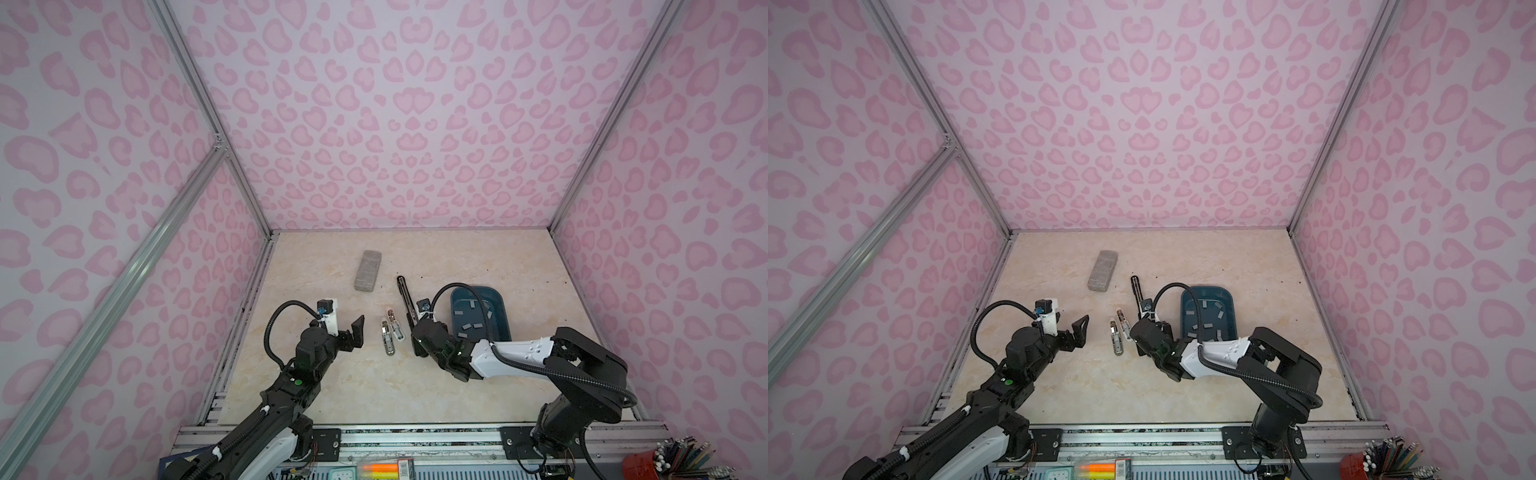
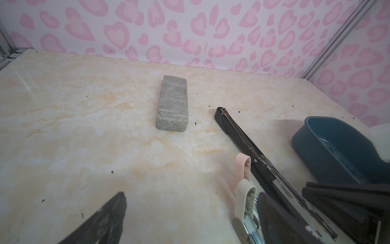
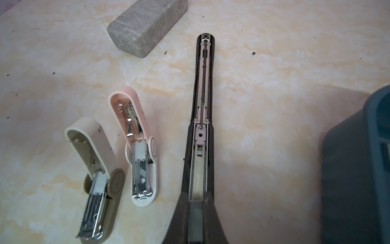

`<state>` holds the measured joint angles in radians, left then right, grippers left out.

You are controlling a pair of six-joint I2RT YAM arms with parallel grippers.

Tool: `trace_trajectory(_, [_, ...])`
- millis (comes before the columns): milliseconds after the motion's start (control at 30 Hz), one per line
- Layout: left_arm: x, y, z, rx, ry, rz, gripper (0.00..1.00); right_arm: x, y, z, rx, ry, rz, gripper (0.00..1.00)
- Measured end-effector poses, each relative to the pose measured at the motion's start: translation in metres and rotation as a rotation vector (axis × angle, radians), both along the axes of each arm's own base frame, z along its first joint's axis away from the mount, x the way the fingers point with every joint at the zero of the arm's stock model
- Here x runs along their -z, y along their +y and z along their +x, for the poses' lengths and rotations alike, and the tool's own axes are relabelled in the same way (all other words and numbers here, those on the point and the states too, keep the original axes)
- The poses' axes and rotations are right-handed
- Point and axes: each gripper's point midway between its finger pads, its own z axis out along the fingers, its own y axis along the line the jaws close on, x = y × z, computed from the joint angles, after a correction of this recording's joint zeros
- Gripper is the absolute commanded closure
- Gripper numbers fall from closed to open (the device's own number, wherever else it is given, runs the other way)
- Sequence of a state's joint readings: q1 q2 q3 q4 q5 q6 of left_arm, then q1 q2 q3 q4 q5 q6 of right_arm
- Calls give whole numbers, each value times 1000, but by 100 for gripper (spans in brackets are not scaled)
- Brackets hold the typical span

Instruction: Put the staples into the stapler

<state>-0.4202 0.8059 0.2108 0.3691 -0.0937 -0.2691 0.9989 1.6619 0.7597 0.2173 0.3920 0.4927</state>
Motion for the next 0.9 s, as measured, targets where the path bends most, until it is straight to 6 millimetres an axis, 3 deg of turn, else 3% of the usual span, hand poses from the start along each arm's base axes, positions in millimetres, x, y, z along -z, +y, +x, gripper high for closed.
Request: trace_trajectory(900, [0,0,0,0,0,0,3,6,0,-1,0,12,-5,94])
